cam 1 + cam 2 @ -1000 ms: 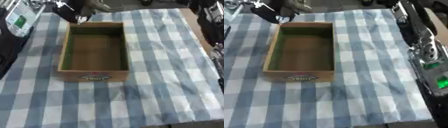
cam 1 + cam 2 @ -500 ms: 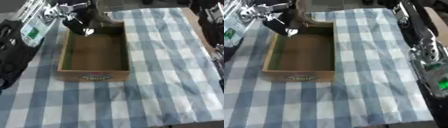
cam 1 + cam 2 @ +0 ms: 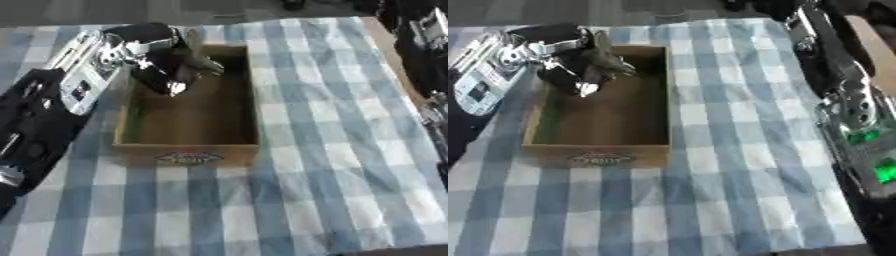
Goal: Pick up objects on the table and place them in the box.
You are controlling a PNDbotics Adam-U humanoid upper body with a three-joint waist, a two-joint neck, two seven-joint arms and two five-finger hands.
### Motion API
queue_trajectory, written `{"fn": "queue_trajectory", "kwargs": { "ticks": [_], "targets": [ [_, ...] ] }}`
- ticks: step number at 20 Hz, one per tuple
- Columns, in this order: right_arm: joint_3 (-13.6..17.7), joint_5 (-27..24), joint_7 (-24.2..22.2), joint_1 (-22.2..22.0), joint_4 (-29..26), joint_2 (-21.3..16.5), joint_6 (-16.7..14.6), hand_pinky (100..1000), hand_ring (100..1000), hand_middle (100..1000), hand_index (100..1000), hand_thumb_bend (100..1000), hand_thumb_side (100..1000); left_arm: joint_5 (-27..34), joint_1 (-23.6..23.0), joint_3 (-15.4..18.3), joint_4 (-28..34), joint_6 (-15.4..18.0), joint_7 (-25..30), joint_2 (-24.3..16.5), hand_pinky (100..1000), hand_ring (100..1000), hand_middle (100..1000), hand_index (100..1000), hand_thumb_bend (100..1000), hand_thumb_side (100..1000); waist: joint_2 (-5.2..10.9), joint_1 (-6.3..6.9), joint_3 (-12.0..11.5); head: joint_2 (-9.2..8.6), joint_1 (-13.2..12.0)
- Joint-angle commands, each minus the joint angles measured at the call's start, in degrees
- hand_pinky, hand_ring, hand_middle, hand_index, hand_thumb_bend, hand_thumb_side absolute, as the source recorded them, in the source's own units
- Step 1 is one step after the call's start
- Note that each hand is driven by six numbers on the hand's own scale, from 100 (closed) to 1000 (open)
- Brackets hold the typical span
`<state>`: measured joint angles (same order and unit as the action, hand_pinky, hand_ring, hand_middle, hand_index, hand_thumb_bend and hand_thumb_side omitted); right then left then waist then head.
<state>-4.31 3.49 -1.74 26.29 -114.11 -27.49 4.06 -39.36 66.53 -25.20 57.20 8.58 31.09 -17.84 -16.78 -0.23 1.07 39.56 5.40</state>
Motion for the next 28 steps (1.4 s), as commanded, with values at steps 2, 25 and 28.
{"fn": "queue_trajectory", "kwargs": {
  "ticks": [2,25,28],
  "targets": [
    [0.25,-0.22,0.22,1.08,-0.49,-0.69,0.01,897,858,706,892,599,1000,-0.46,1.09,1.74,-2.38,2.36,1.79,0.41,581,579,499,577,346,272,0.84,-0.08,0.22,-0.96,-0.02],
    [-0.01,-0.36,0.0,0.71,-0.49,-0.47,0.31,899,858,705,891,599,1000,-18.55,2.65,3.71,2.6,6.9,1.54,0.44,768,843,794,885,846,372,1.22,0.15,0.2,-1.44,-0.31],
    [0.05,-0.3,0.07,0.49,-0.49,-0.53,0.39,899,858,706,891,602,1000,-16.1,3.02,4.64,5.76,6.17,1.45,-0.11,759,821,774,873,851,351,1.5,0.21,0.06,-1.34,-0.2]
  ]
}}
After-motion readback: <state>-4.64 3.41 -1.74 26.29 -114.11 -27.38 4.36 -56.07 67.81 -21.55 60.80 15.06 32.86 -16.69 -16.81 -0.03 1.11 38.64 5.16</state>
